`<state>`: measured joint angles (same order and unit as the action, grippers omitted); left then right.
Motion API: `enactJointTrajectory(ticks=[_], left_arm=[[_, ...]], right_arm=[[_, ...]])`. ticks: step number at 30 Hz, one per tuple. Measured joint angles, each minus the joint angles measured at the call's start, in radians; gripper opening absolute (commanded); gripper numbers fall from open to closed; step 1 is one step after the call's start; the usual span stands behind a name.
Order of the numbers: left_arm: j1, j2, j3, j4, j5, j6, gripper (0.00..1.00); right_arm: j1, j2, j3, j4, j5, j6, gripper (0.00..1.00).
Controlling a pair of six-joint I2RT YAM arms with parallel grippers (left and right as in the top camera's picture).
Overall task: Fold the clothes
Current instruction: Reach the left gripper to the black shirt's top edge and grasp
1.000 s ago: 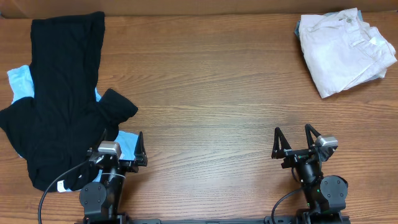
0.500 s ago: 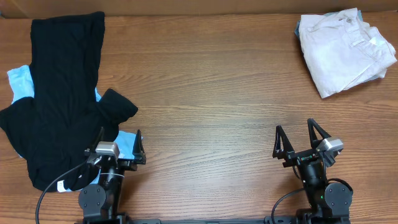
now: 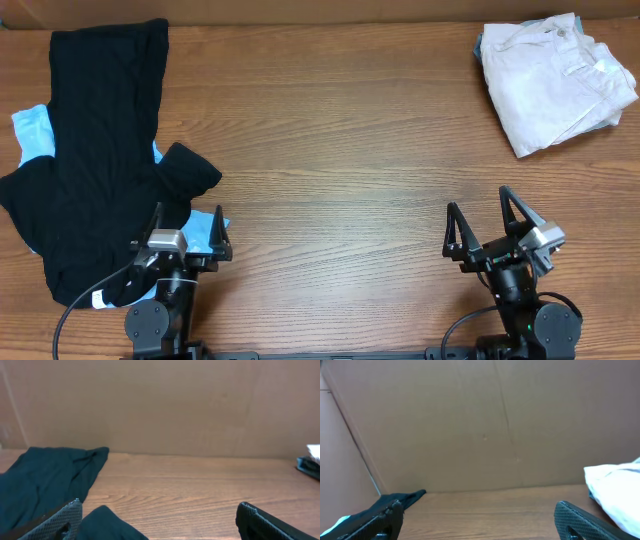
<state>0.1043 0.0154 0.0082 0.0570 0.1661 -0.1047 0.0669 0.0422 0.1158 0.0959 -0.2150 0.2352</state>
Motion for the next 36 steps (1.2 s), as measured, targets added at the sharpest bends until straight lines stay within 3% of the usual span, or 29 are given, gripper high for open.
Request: enactJointTrajectory(ticks=[21,30,36], left_arm=[[0.0,0.072,0.239,-0.163,-0.052,-0.025,1.0],[0.0,0.349,0.504,-0.282,-0.05,-0.027,1.0],[0.0,0.595,0.78,-0.512,-0.03,-0.014,1.0]], right_arm=[[0.0,0.001,0.154,-0.065,-0.074,-0.039,1.0],[0.0,0.129,0.36,-0.23,-0.09,-0.095,1.0],[0.0,0.335,0.563,-0.394,-0.12,-0.106,1.0]])
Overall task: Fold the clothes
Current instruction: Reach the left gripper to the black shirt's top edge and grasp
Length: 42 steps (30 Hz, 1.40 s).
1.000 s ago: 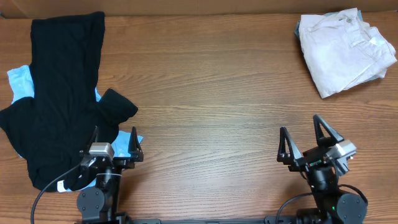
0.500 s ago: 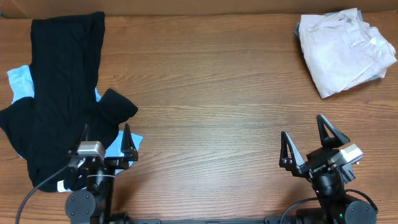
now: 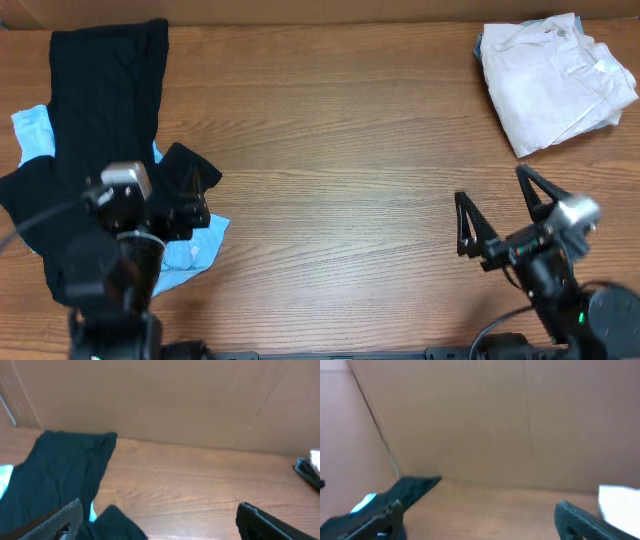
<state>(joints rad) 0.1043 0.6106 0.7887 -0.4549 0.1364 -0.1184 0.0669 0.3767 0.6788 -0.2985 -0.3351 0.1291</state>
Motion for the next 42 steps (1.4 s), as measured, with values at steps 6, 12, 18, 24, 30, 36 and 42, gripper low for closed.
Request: enactJointTrajectory(ticks=[6,12,18,24,30,36,42], left_arm=[[0.0,0.216,0.284,-0.316,0.021,0.084,1.0],[0.0,0.413,0.406,-0.422,0.035,0.138,1.0],[0.0,0.589,0.407,-0.439,0.073,0.153,1.0],[0.033,0.772,0.411,-0.46,0.035,0.16,0.96],[0.054,0.991,0.411,-0.464,0.006,0.18,0.83],[0.039,1.157,0.411,-0.454,-0.003,0.187,0.74],[0.031,1.256,0.411,-0.369,-0.032,0.201,0.73]], right_arm=[[0.0,0.253,0.222,-0.244,-0.018,0.0,1.0],[0.0,0.542,0.416,-0.474,-0.024,-0.058,1.0],[0.0,0.816,0.44,-0.484,-0.074,-0.089,1.0],[0.0,0.948,0.44,-0.463,-0.15,-0.1,0.84],[0.0,0.958,0.44,-0.461,-0.165,-0.1,0.79],[0.0,0.958,0.44,-0.463,-0.167,-0.1,0.75],[0.0,0.958,0.44,-0.483,-0.173,-0.099,0.73]])
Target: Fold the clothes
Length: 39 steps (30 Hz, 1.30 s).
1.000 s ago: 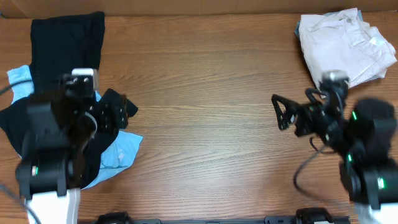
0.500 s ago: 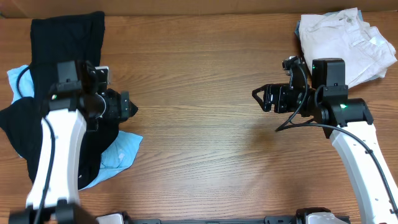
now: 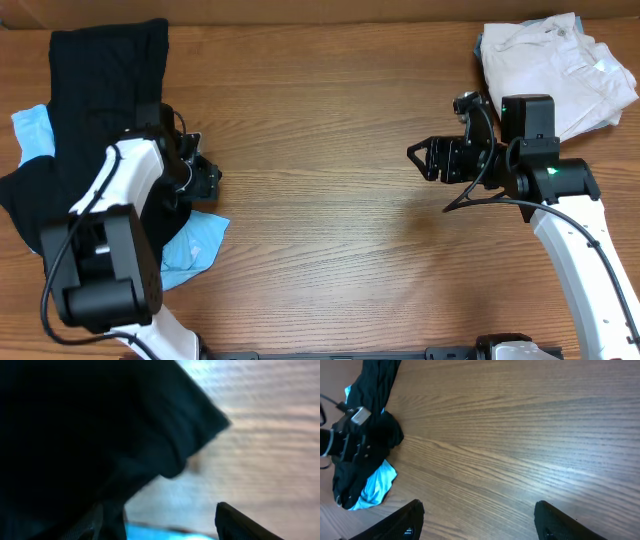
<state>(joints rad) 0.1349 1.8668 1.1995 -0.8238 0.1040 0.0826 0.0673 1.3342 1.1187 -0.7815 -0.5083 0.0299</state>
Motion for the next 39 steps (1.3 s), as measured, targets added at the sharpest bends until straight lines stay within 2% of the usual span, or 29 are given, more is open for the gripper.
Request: enactJointTrajectory(ticks=[3,6,9,11,12,13,19,23,27,31,39], left_arm=[[0.0,0.034,0.0,0.054,-0.011,0.001,0.71],[-0.004,0.048,0.002,0.097,-0.023,0.003,0.63],[-0.008,0.061,0.007,0.135,-0.036,0.006,0.38],[-0.011,0.071,0.015,0.145,-0.052,0.005,0.15],[-0.013,0.074,0.018,0.147,-0.058,0.005,0.06],[-0.016,0.077,0.021,0.15,-0.064,0.004,0.04],[-0.051,0.082,0.03,0.162,-0.072,-0.002,0.04],[-0.097,0.107,0.103,0.06,-0.042,-0.005,0.04],[-0.142,0.117,0.297,-0.101,0.014,-0.005,0.04],[-0.174,0.117,0.608,-0.248,0.079,-0.005,0.04],[-0.207,0.117,1.054,-0.448,0.158,-0.005,0.04]], right_arm=[[0.0,0.0,0.0,-0.013,-0.001,0.0,0.72],[0.0,0.0,0.0,-0.023,-0.001,-0.001,0.7],[0.0,0.0,0.0,-0.023,-0.001,0.004,0.68],[0.0,0.0,0.0,-0.023,-0.001,0.012,0.66],[0.0,0.0,0.0,-0.023,-0.001,0.016,0.65],[0.0,0.0,0.0,-0.024,-0.001,0.018,0.64],[0.0,0.0,0.0,-0.024,-0.001,0.024,0.6],[0.0,0.0,0.0,-0.022,-0.001,0.025,0.61],[0.0,0.0,0.0,-0.023,-0.001,0.026,0.61],[0.0,0.0,0.0,-0.023,-0.001,0.026,0.61],[0.0,0.0,0.0,-0.024,-0.002,0.026,0.61]])
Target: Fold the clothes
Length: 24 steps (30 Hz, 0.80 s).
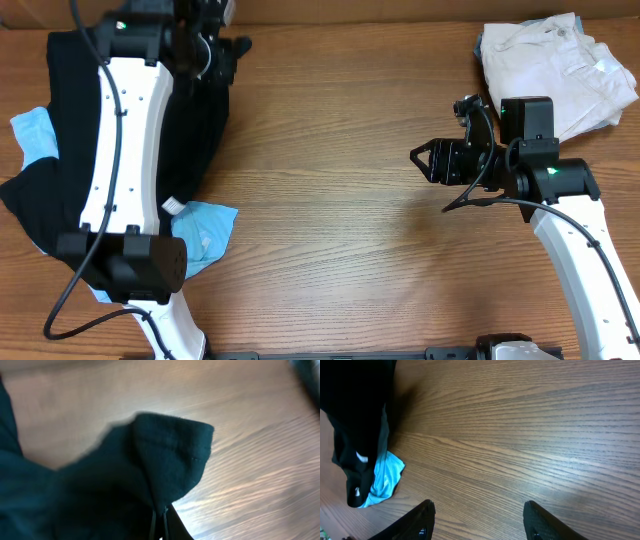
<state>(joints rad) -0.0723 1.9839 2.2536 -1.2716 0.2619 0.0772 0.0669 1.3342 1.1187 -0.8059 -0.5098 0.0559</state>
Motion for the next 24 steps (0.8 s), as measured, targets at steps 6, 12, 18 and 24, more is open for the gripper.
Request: enactJointTrajectory(ticks=[6,12,18,24], left_arm=[[0.0,0.0,0.264,-0.02,0.106,-0.013,0.04],[0.0,0.0,0.443,0.06,0.25,-0.088,0.04],[0.0,0.0,0.523,0.134,0.383,-0.172,0.04],[0.0,0.0,0.55,0.285,0.499,-0.283,0.04]], right_arm=[[0.013,0.0,0.0,0.013,-0.019,0.0,0.61],[0.062,0.0,0.0,0.075,-0.038,0.0,0.61],[0.123,0.001,0.0,0.151,-0.045,0.002,0.67],[0.211,0.054,0.0,0.225,-0.053,0.0,0.7]])
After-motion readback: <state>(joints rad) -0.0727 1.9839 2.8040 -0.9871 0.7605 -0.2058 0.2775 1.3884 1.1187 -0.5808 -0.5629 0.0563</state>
